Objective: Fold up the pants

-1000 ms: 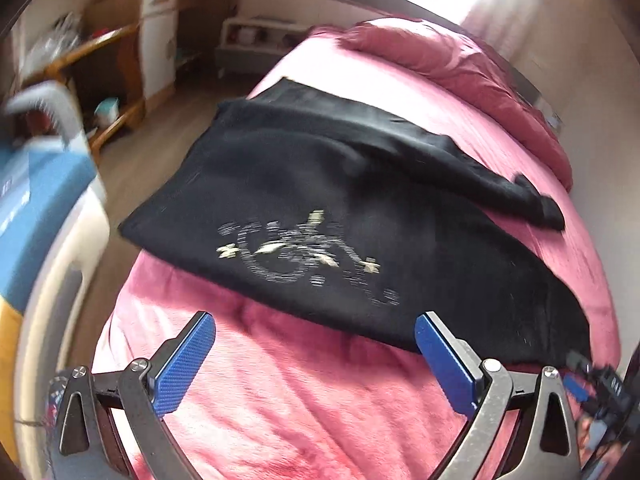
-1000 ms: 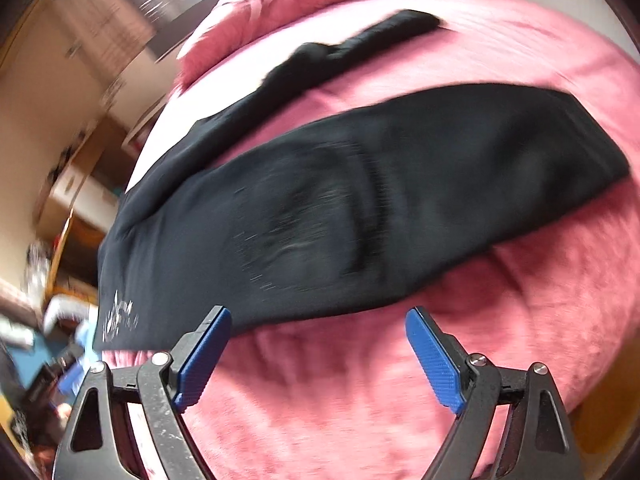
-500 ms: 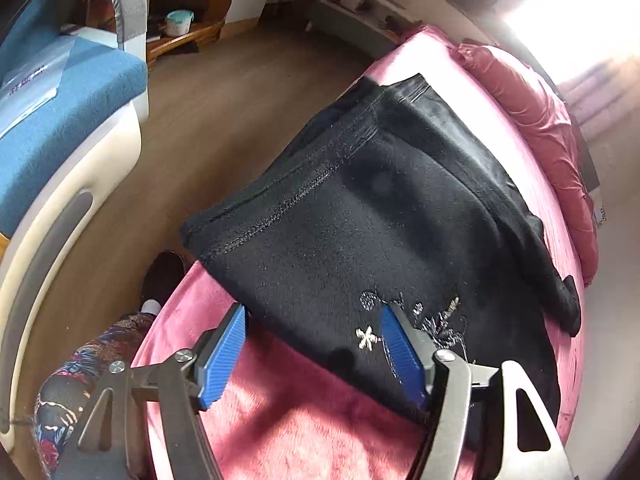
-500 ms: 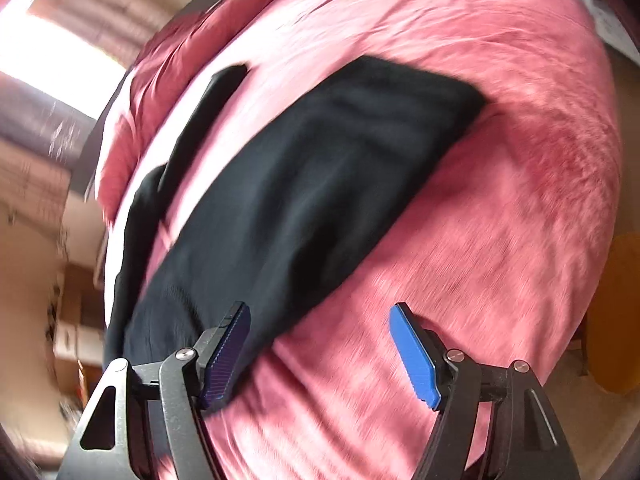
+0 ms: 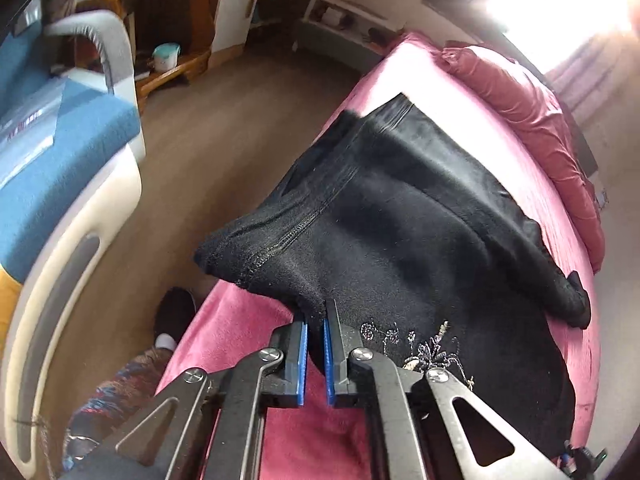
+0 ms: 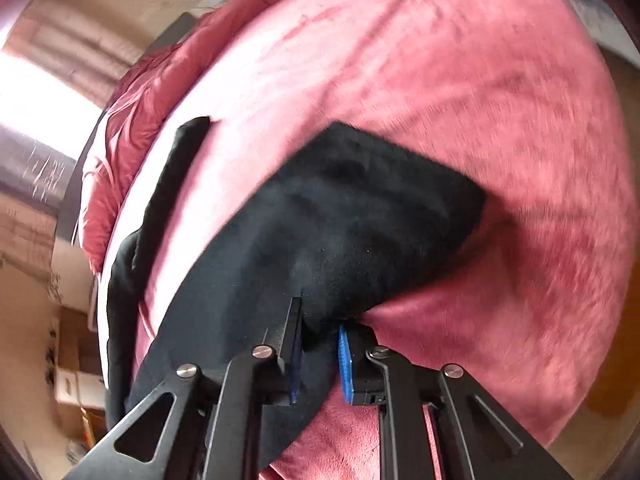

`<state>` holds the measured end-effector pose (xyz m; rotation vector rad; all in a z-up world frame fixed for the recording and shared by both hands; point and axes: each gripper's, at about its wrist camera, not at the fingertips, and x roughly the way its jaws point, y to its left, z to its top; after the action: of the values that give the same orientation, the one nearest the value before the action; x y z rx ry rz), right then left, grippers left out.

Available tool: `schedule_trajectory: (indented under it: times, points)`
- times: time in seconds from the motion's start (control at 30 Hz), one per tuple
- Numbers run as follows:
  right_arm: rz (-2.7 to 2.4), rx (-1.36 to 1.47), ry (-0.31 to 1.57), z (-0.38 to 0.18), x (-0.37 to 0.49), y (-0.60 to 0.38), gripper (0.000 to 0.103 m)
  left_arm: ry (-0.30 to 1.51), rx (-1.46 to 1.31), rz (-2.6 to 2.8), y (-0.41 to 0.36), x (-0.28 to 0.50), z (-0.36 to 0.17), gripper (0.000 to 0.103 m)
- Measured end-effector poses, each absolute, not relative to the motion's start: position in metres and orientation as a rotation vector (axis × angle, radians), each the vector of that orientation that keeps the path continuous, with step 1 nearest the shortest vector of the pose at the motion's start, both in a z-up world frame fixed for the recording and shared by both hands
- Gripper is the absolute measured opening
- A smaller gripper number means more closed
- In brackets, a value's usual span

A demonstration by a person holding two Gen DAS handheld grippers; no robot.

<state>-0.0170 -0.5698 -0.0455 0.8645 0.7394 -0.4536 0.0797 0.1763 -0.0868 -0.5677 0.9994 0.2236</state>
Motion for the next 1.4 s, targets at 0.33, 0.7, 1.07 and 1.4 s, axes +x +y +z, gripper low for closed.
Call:
schedule_trajectory:
  times: [0.33,0.7,1.07,1.4]
  points:
    - [-0.483,0.803,0.737,-0.026,-0.064,-0.578,0.014,0.968,-0.619,0.191,0.192,0.016,-0.062,0.006]
    - [-0.554,0.778,0.862,-0.055,-0.085,-0.587,0.019,1.129,-0.584,0.246,0.189,-0.015,-0.091,0.020]
    - [-0.585,0.599,0.774,0.005,-0.083,-0.570,0.061,0.937,-0.560,0.321,0.250,0.002,-0.019,0.032]
    - [-0.154,0.479,0.954,-0.017,0.008,-0.446,0.061,0.995,-0.764,0.164,0.243,0.138,-0.025,0.032]
